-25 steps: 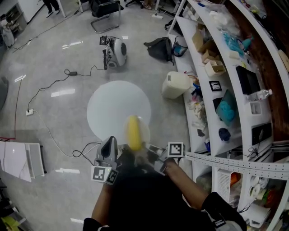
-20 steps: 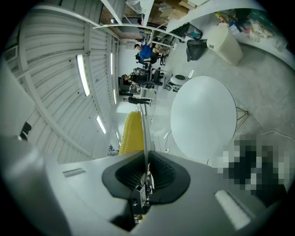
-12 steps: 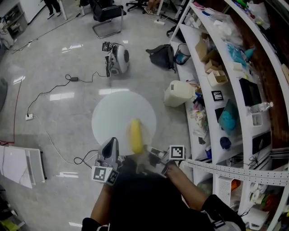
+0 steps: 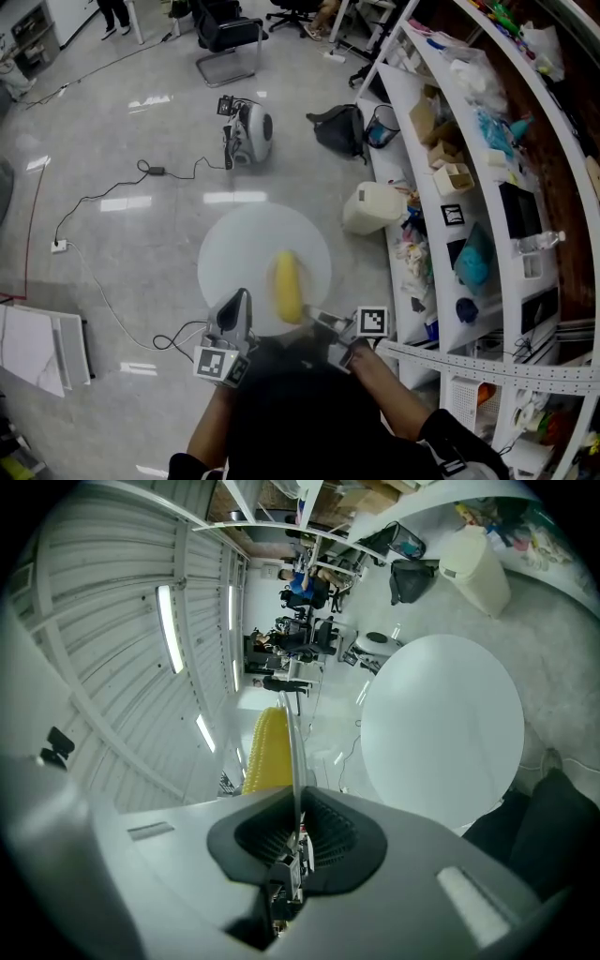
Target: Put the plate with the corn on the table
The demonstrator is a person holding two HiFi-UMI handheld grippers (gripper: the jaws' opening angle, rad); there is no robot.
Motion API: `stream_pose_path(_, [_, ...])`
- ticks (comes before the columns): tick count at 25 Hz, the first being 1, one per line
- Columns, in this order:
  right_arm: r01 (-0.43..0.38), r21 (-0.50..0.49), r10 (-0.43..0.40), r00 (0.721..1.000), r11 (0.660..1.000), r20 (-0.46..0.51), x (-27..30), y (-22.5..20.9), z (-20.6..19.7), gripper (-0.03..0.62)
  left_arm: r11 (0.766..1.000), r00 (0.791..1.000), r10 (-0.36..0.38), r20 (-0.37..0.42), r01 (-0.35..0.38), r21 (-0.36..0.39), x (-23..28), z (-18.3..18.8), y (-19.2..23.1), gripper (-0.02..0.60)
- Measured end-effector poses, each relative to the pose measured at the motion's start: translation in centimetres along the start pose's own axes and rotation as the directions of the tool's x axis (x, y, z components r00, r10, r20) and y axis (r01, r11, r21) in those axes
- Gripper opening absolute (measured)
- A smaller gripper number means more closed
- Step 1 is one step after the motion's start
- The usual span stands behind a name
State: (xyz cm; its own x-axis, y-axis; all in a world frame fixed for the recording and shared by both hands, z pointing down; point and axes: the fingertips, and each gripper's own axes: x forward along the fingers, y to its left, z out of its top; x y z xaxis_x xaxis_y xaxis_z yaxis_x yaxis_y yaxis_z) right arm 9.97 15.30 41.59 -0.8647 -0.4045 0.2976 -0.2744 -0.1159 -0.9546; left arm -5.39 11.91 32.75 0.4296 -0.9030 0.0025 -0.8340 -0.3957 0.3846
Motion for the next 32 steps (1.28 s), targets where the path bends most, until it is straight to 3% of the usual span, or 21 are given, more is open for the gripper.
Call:
stream_pose_path(13, [-0.003, -0.009, 0.003, 1.000, 1.000, -0.008, 1.1, 0.3, 3.7, 0.034, 0.999, 1.000, 0.029, -0.004, -0.029, -0.040, 3.4, 0.2, 1.4, 0.005])
stream_pose_path(23, [-0.008, -0.036, 0.004, 0.996, 0.999, -0.093, 2.5, -0.6, 8.1, 0.034, 0.995, 0.996, 0.094, -0.002, -0.094, -0.045, 7.1, -0.8, 2.9, 0.005])
stream_pose_path(30, [0.078, -0.054, -0.086, 0.983, 0.996, -0.165, 3.6, -3.5, 11.1, 0.034, 0.987, 0.988, 0.155, 0.002, -0.155, -0.042, 9.6, -1.5, 4.3, 0.005])
stream_pose_path(32, [0.038, -0.043, -0.045, 0.981, 0.998, -0.187, 4.4, -3.5, 11.8, 0.034, 0.986, 0.986, 0.164, 0.000, -0.164, -0.027, 10.3, -2.0, 4.7, 0.005])
